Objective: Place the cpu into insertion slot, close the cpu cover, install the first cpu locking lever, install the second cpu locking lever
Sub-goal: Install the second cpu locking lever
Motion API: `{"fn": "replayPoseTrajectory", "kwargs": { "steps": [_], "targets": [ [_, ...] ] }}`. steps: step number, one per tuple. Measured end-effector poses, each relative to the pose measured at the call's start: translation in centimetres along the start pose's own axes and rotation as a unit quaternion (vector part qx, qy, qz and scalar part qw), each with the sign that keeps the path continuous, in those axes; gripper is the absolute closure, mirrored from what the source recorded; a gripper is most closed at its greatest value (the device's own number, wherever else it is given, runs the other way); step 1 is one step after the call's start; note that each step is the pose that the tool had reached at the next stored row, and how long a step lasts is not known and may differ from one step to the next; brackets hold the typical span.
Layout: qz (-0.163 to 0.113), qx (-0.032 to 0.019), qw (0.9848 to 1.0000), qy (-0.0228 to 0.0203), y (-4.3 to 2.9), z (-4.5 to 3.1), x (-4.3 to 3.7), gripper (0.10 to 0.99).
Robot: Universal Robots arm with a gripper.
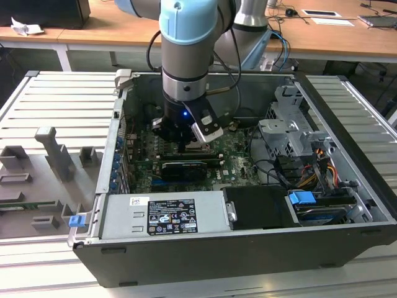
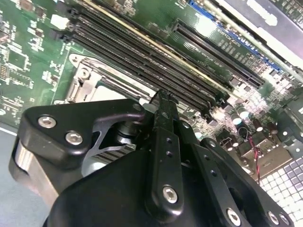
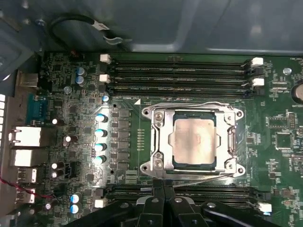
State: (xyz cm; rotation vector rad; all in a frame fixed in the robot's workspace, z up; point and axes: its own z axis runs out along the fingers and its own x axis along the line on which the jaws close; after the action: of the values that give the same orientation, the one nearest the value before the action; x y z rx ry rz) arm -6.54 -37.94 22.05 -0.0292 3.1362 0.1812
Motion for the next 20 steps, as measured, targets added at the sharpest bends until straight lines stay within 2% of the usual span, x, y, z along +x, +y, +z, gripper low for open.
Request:
{"fn": "replayPoseTrajectory", "kwargs": {
  "steps": [3, 6, 10, 13, 17, 18, 19, 20],
  "targets": [
    [0.000, -0.0013, 1.0000, -0.0001, -0.08, 0.19, 0.30, 0.980],
    [0.000, -0.0038, 1.0000, -0.0002, -0.16, 0.76, 0.53, 0.980],
    [0.000, -0.0098, 1.0000, -0.0006, -0.26, 1.14, 0.85, 0.980],
    [-0.001, -0.0162, 0.9999, -0.0009, -0.32, 1.37, 0.97, 0.980],
    [-0.001, -0.0211, 0.9998, -0.0009, -0.40, 1.71, 1.49, 0.980],
    [-0.001, -0.0255, 0.9997, -0.0010, -0.41, 1.80, 1.51, 0.980],
    [-0.001, -0.0342, 0.9994, -0.0012, -0.41, 1.90, 1.51, 0.980],
    [-0.001, -0.0349, 0.9994, -0.0013, -0.40, 1.91, 1.51, 0.980]
  ]
}}
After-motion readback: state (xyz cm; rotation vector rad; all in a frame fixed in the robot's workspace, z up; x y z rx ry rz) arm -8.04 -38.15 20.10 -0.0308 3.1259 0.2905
